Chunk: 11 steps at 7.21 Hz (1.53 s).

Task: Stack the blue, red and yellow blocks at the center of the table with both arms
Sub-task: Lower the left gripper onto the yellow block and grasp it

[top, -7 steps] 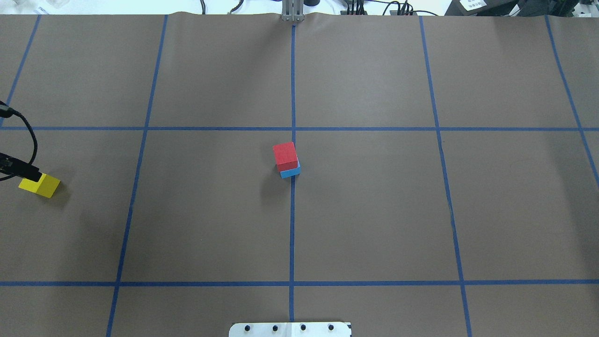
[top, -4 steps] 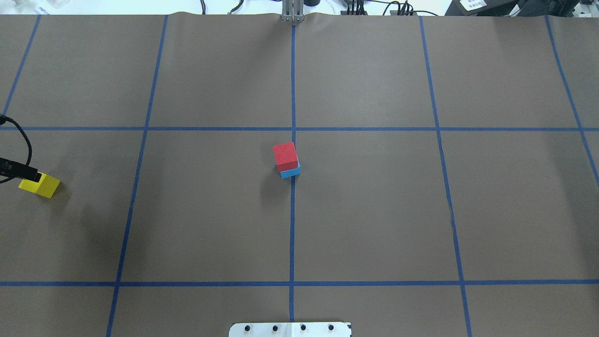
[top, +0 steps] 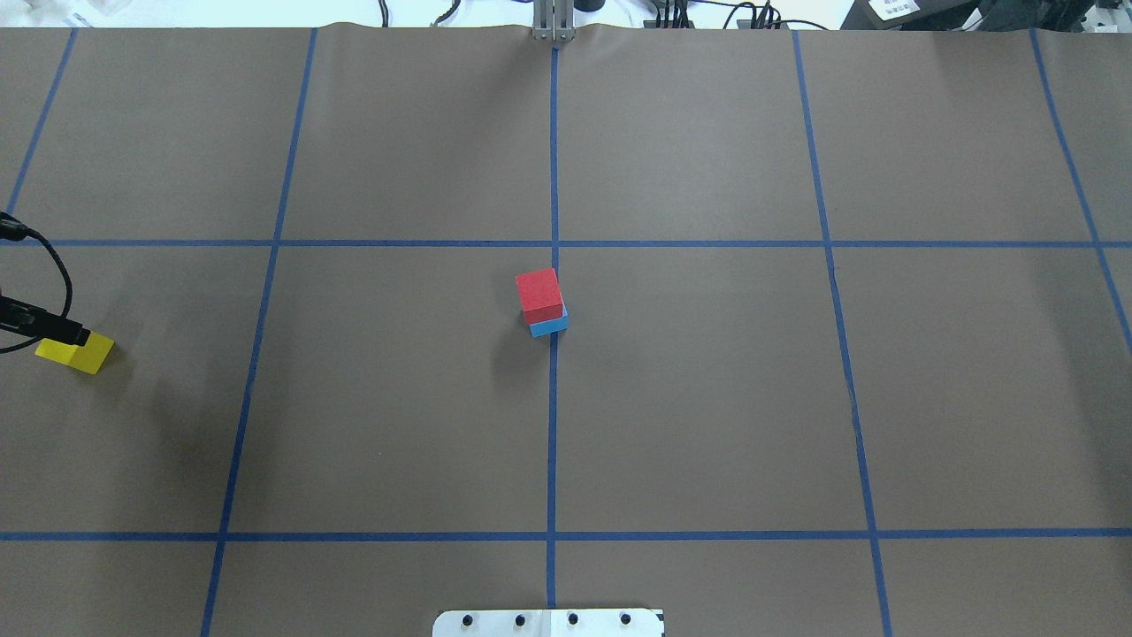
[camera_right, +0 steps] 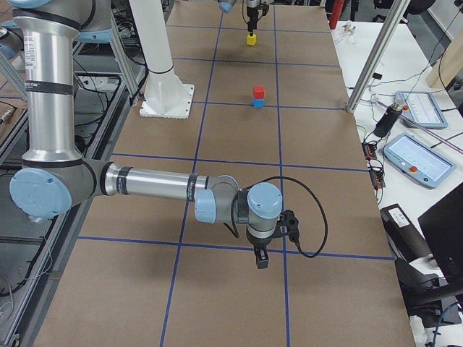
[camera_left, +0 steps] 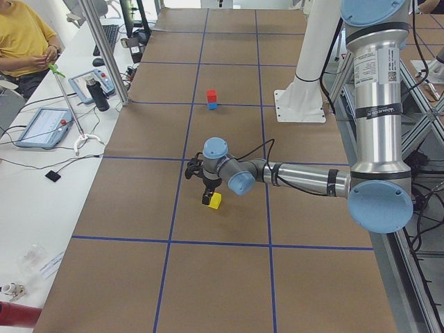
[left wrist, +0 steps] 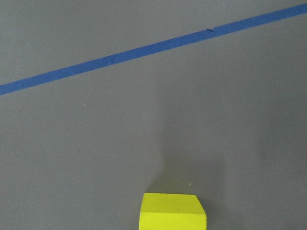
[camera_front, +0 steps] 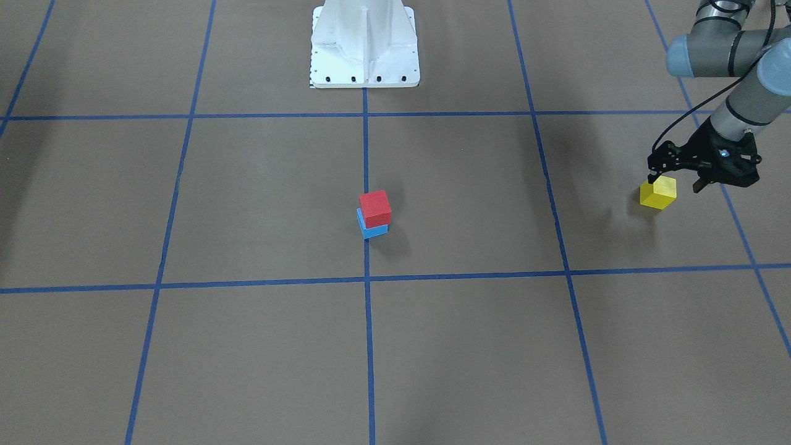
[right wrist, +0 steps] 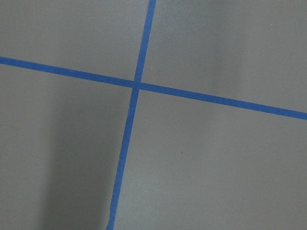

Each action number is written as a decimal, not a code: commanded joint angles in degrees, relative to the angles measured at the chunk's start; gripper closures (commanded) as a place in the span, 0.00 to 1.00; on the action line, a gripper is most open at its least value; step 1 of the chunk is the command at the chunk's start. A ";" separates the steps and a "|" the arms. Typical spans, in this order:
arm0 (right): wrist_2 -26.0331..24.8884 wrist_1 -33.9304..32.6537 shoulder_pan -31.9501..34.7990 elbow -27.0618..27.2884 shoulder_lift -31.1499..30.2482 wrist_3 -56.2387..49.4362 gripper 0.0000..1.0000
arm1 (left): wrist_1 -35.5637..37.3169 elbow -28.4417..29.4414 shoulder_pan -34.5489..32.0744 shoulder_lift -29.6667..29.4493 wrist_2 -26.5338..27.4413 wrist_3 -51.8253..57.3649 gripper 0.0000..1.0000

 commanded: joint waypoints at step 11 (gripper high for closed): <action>0.09 0.00 0.00 0.04 -0.27 0.00 0.00 | 17.94 -9.12 2.32 -8.87 -0.35 -0.92 1.00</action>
